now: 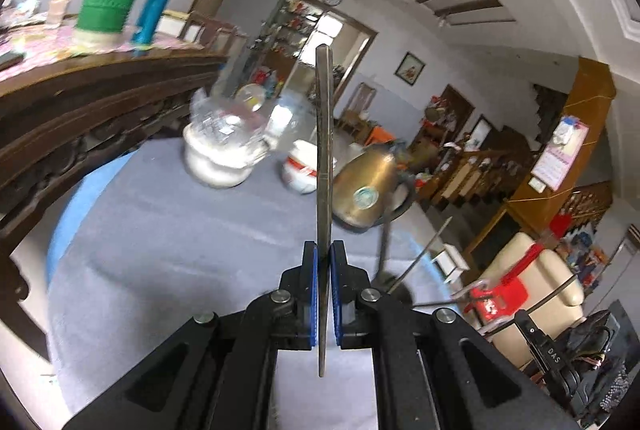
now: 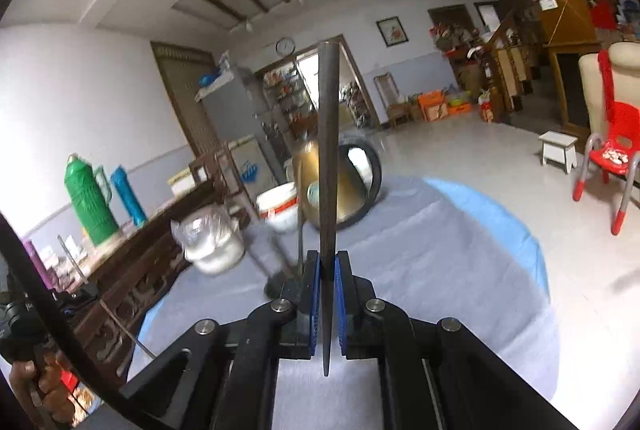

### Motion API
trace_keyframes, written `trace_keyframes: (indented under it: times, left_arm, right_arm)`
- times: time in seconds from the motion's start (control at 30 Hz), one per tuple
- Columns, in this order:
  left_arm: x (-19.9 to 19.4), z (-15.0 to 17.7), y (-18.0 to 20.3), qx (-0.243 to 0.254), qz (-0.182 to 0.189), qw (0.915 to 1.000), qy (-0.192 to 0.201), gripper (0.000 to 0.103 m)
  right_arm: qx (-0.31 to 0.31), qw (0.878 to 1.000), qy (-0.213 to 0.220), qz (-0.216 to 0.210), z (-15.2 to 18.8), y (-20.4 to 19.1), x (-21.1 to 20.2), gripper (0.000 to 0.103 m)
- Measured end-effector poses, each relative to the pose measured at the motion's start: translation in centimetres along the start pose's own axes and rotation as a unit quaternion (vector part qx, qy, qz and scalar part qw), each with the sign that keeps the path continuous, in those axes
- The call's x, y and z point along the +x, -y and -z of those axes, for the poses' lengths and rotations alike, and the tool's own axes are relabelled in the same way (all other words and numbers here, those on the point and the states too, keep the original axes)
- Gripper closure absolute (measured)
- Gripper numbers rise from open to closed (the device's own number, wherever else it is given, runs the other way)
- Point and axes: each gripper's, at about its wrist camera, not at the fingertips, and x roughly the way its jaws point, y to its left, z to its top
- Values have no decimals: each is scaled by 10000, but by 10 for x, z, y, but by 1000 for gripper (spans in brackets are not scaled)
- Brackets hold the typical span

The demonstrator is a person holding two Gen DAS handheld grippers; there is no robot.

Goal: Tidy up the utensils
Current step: 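Lower both chopsticks into the grey holder cup and open both tools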

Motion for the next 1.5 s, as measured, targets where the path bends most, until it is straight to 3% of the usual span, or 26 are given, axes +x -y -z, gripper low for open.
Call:
trace_keyframes:
  times: [0.27, 0.5, 0.9, 1.5]
  left_arm:
    - [37, -21, 44, 136, 311, 9994, 88, 97]
    - [70, -33, 72, 274, 416, 9987, 99, 97]
    - [119, -20, 85, 382, 358, 9984, -213, 97]
    - [149, 3, 98, 863, 199, 9951, -437, 97]
  right_arm:
    - [60, 9984, 475, -288, -59, 8, 18, 95]
    - [42, 9975, 286, -649, -79, 2, 57, 95]
    - [-95, 9956, -214, -910, -71, 6, 106, 95]
    - [-283, 9903, -790, -1105, -53, 6, 144, 95]
